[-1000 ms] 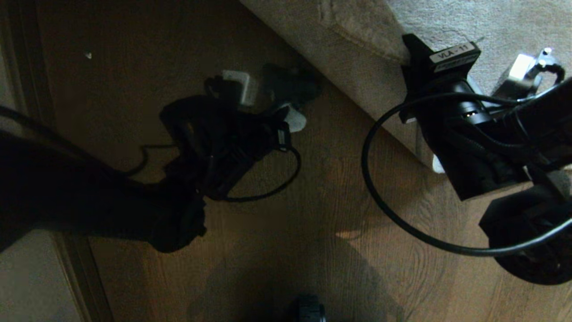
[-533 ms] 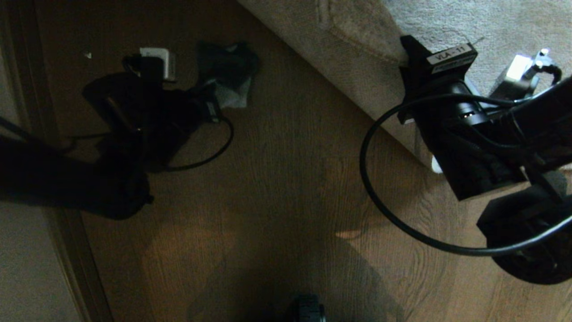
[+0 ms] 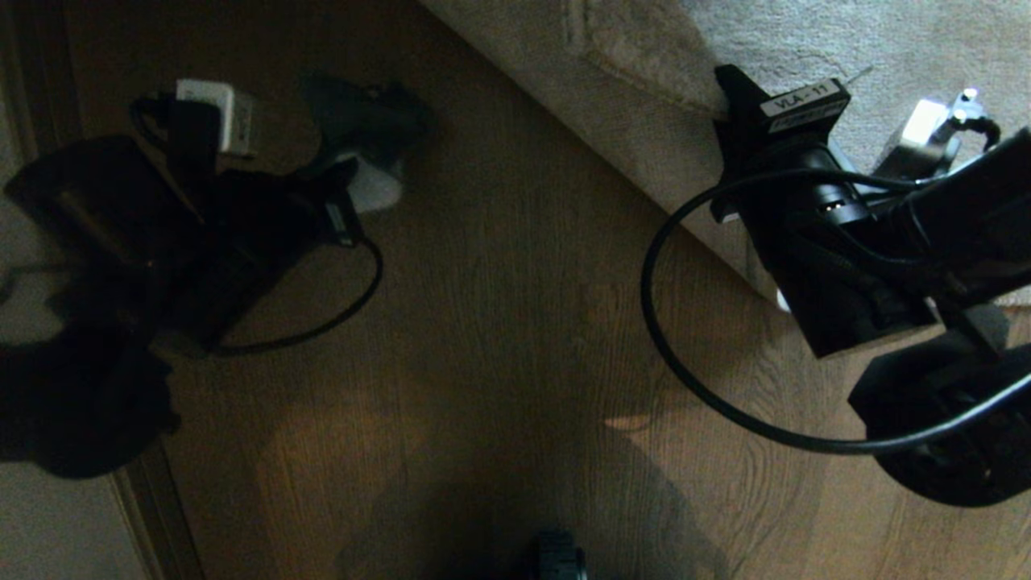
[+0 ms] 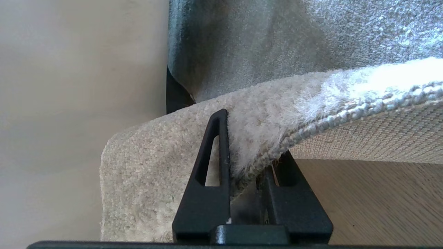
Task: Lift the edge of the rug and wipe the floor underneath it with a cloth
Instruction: Wipe the floor under the carpet with a rag
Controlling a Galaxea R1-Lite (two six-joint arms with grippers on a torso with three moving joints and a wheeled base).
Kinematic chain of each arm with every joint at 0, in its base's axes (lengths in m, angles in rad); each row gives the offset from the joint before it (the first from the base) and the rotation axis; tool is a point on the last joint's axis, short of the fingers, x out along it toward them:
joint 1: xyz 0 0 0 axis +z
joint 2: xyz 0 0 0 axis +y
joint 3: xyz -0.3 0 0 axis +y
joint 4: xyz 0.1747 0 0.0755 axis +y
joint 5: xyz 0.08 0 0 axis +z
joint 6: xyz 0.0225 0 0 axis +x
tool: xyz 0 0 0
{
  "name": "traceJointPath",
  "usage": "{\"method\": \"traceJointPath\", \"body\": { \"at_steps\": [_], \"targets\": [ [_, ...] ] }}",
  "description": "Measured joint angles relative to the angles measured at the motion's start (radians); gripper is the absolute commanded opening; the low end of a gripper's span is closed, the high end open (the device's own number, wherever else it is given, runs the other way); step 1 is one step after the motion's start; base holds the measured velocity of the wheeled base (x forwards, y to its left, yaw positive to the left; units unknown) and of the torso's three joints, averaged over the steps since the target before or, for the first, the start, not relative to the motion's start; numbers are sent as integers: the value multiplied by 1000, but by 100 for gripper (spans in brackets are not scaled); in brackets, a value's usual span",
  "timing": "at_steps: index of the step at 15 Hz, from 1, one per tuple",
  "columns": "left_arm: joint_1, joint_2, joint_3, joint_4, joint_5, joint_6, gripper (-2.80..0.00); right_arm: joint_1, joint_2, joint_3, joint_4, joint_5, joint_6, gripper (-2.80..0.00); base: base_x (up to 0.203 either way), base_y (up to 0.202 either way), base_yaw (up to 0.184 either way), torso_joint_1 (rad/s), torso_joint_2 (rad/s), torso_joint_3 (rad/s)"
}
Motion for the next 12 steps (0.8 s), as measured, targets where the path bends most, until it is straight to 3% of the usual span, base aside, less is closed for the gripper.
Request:
{"method": "traceJointPath", "body": {
  "at_steps": [6, 9, 12],
  "targets": [
    [-335, -163, 342, 35, 5, 1, -280, 0, 0, 0, 0, 0, 2, -280, 0, 0, 0, 0, 0, 0],
    [-454, -143, 380, 32, 11, 1, -280, 0, -2, -1, 0, 0, 2, -280, 0, 0, 0, 0, 0, 0],
    [-506, -71, 324, 29, 14, 1, -280, 0, -3, -1, 0, 0, 2, -280, 0, 0, 0, 0, 0, 0]
  ]
}}
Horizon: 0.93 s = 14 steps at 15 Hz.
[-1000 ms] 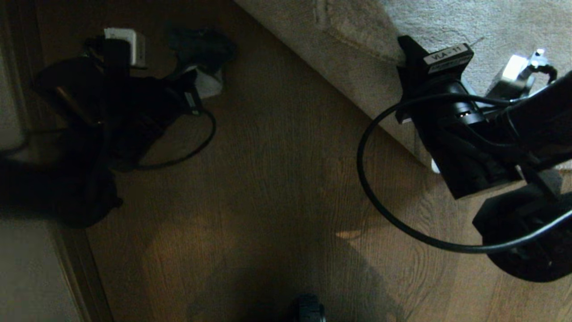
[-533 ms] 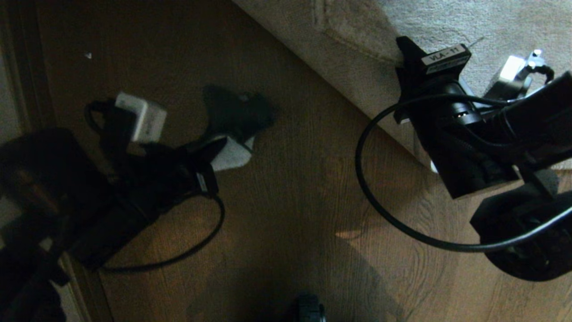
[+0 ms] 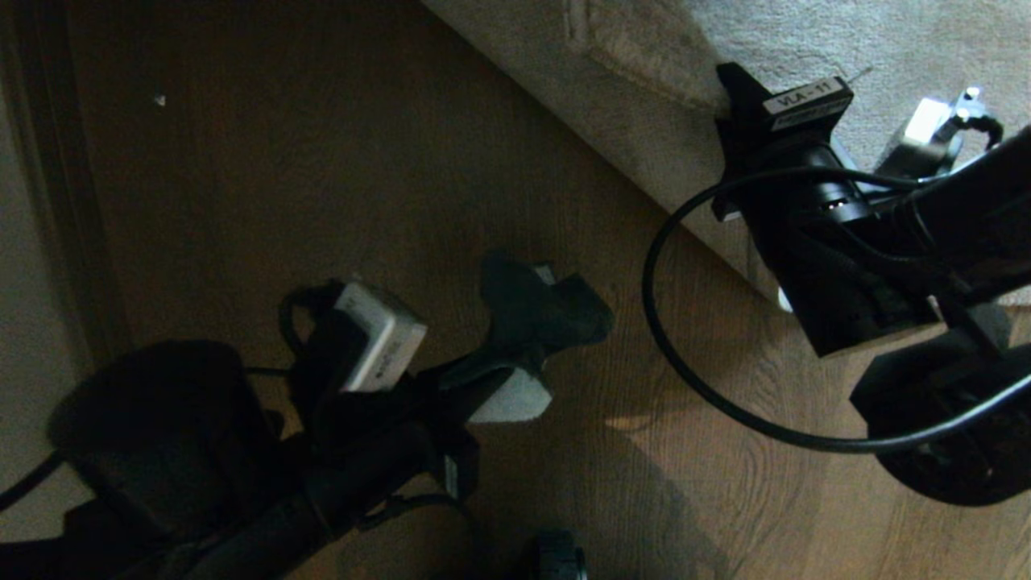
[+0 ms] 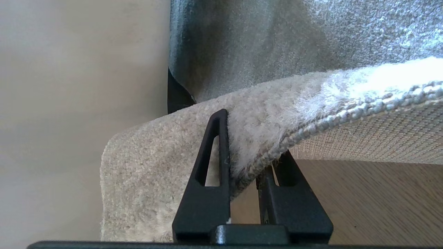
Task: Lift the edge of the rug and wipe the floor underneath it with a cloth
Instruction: Wipe the floor under the carpet with a rag
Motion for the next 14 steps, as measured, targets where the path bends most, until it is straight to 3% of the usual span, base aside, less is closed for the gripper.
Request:
{"method": "traceJointPath", "body": {
  "at_steps": [8, 11, 14],
  "targets": [
    [-47, 287, -334, -35, 0, -1, -280, 0, -4, 2, 0, -3, -4, -280, 0, 0, 0, 0, 0, 0],
    [-8, 369, -446, -40, 24, 4, -280, -1, -5, 2, 0, -3, -7, -280, 0, 0, 0, 0, 0, 0],
    [79, 415, -494, -41, 55, 34, -280, -1, -5, 3, 0, -3, -7, -280, 0, 0, 0, 0, 0, 0]
  ]
}}
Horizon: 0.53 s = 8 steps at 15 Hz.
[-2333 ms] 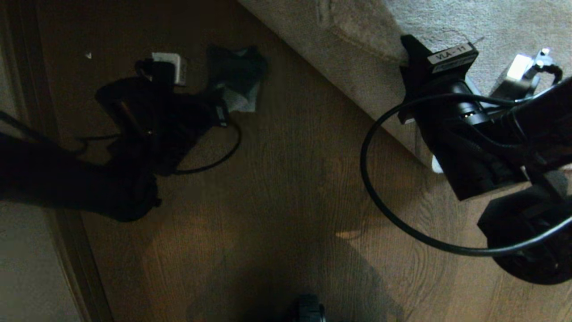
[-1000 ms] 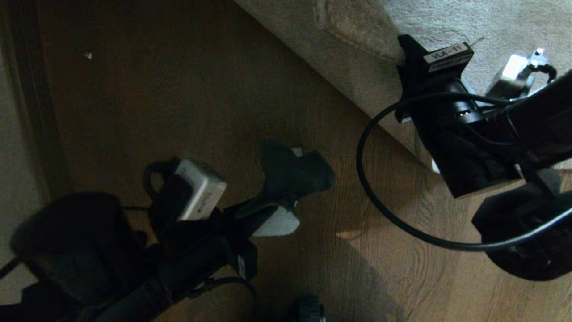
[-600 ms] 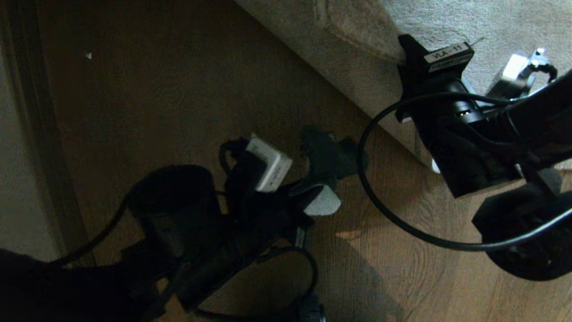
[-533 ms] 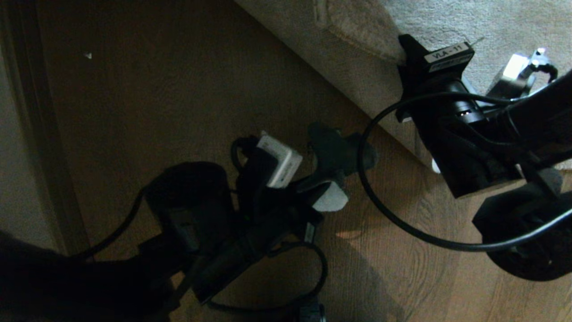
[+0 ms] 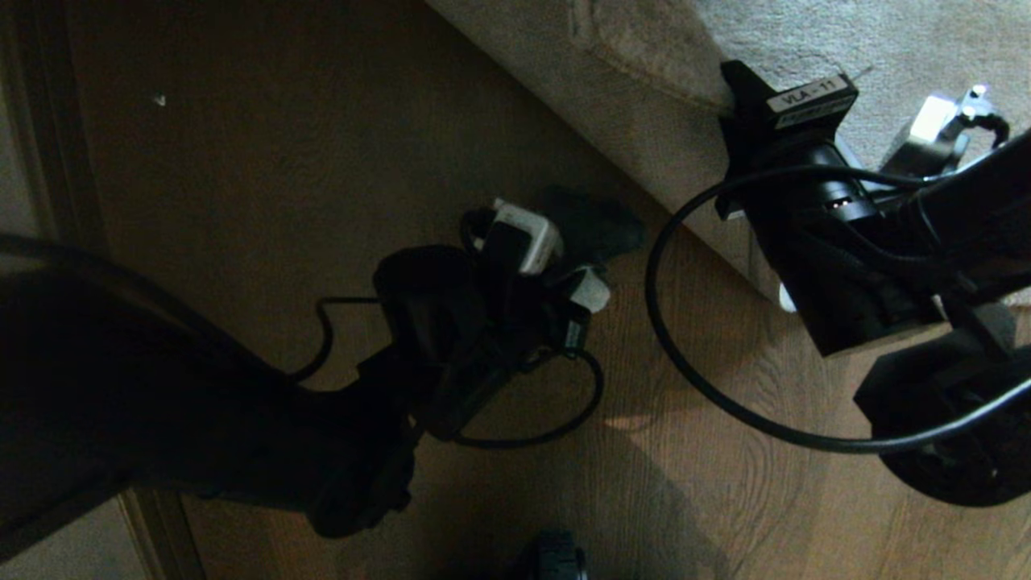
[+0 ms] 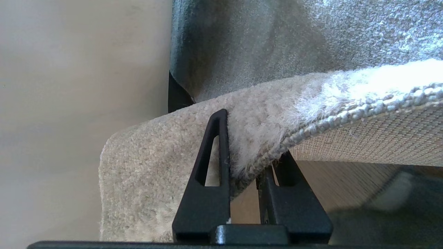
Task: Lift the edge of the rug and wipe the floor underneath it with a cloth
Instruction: Wipe the floor under the carpet with a rag
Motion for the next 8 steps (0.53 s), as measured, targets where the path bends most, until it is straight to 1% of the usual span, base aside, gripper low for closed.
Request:
{"method": "traceJointPath", "body": {
  "at_steps": [4, 8],
  "targets": [
    [121, 17, -51, 0, 0, 10, -280, 0, 0, 2, 0, 0, 0, -280, 0, 0, 0, 0, 0, 0],
    [192, 10, -121, 0, -1, 10, -280, 0, 2, 2, 0, 0, 0, -280, 0, 0, 0, 0, 0, 0]
  ]
}}
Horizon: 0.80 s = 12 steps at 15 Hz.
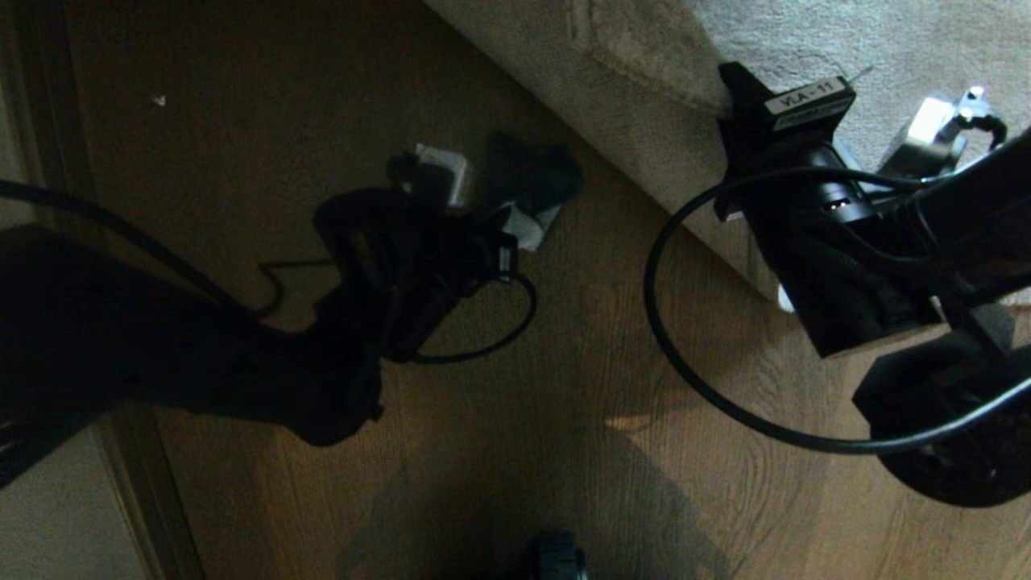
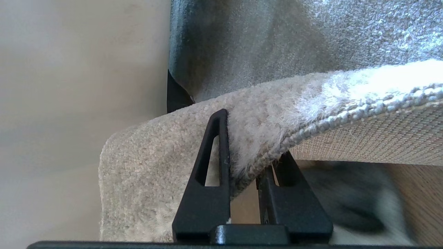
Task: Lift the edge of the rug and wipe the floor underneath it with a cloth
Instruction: Wipe the floor under the carpet with a rag
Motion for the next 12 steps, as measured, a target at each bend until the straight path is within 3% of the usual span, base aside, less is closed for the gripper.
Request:
{"method": "traceJointPath", "body": {
  "at_steps": [5, 12],
  "targets": [
    [100, -55, -18, 1, -2, -1, -280, 0, 2, 3, 0, 0, -3, -280, 0, 0, 0, 0, 0, 0],
    [311, -160, 44, 3, -47, -1, -280, 0, 5, 7, 0, 1, 0, -280, 0, 0, 0, 0, 0, 0]
  ]
}}
